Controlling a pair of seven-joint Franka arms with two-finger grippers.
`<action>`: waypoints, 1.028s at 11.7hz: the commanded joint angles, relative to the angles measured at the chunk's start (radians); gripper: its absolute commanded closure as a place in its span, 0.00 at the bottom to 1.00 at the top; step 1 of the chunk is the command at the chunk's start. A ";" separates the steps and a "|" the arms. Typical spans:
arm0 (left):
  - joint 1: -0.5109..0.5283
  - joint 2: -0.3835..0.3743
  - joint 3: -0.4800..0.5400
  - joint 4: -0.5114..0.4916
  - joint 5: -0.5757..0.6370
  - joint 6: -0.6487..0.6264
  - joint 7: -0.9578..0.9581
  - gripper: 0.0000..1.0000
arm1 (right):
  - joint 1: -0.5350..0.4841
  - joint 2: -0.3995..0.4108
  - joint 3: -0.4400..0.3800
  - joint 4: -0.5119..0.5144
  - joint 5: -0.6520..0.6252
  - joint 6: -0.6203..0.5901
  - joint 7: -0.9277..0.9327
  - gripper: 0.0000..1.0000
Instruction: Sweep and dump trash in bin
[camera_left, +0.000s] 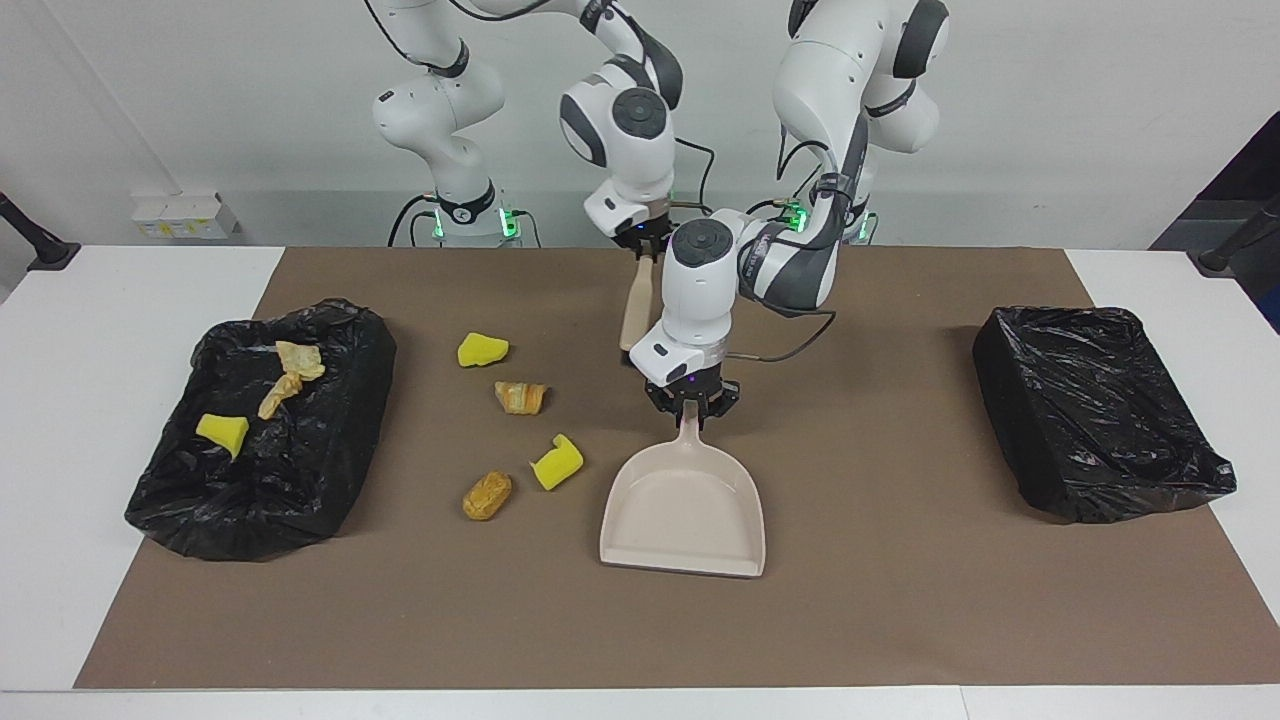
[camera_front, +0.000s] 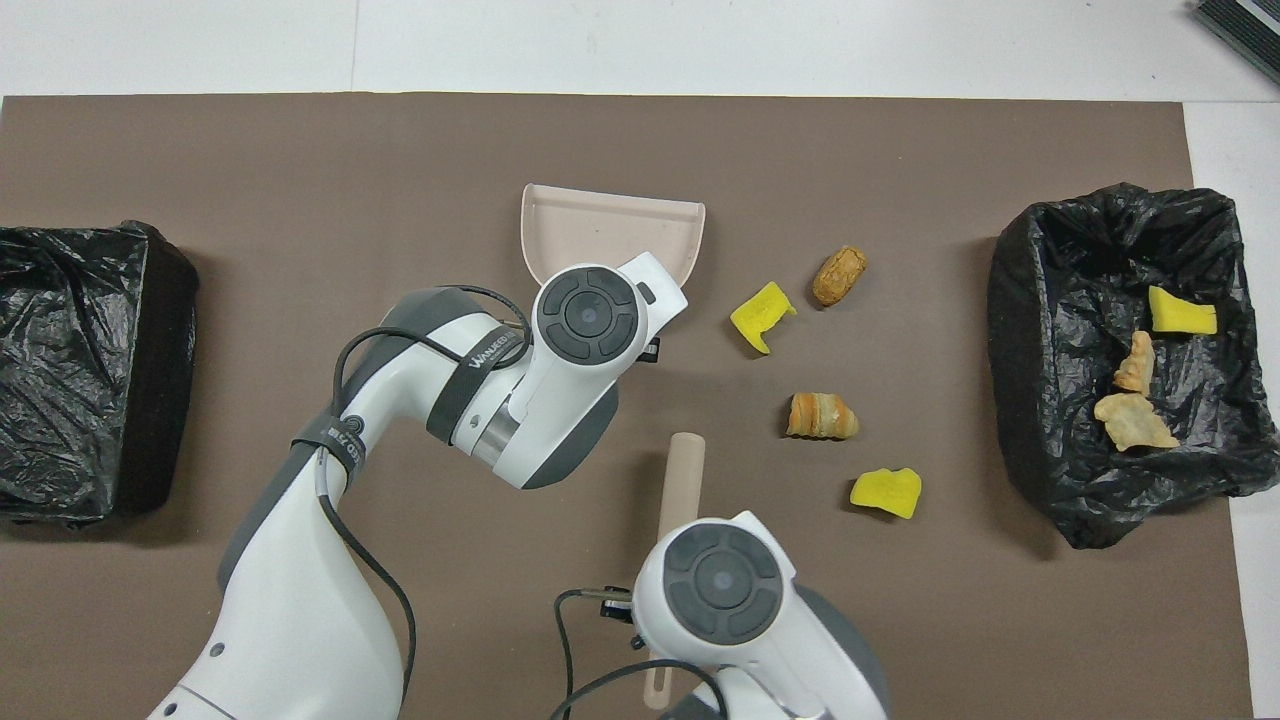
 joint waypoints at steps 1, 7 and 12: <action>0.027 -0.063 0.004 -0.027 0.022 -0.011 0.115 1.00 | -0.109 -0.022 0.008 0.028 -0.013 -0.120 0.062 1.00; 0.087 -0.103 0.004 -0.040 0.022 -0.150 0.630 1.00 | -0.311 -0.057 0.009 -0.031 -0.150 -0.331 0.192 1.00; 0.116 -0.123 0.004 -0.101 0.020 -0.131 1.034 1.00 | -0.387 -0.243 0.014 -0.357 -0.145 -0.114 0.151 1.00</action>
